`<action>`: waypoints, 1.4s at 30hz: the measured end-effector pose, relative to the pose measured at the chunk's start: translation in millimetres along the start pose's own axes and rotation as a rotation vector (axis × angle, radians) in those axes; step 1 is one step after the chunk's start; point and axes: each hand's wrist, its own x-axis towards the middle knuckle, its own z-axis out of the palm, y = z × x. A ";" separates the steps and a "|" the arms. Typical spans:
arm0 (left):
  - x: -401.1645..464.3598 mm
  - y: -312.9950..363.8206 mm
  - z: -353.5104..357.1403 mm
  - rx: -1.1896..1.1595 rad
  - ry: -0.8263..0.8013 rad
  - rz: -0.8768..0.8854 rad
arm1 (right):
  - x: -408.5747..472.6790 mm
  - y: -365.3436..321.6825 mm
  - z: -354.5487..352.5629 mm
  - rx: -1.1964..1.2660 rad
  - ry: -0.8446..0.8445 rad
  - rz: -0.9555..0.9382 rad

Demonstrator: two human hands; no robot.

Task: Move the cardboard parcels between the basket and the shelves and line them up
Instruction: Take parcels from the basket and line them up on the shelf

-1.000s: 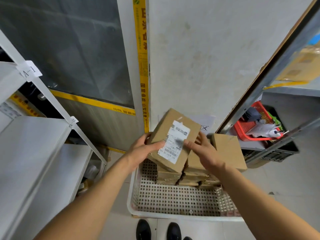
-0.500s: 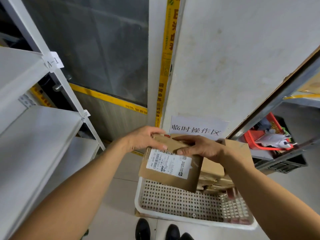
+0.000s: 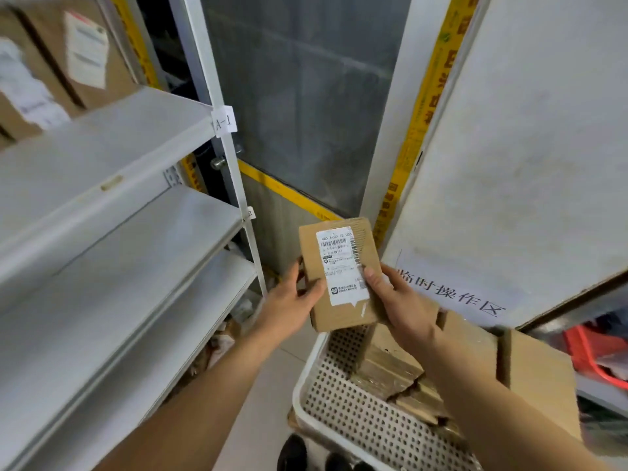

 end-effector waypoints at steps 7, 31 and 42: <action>-24.0 -8.9 -22.7 -0.189 0.288 0.036 | 1.3 -25.1 14.0 -0.137 -0.293 0.025; -263.8 -50.3 -258.0 -0.253 0.968 0.251 | -89.9 -112.4 344.5 -0.239 -0.932 -0.337; -351.5 -115.9 -372.1 -0.212 1.208 0.208 | -138.8 -94.4 520.2 -0.262 -1.077 -0.439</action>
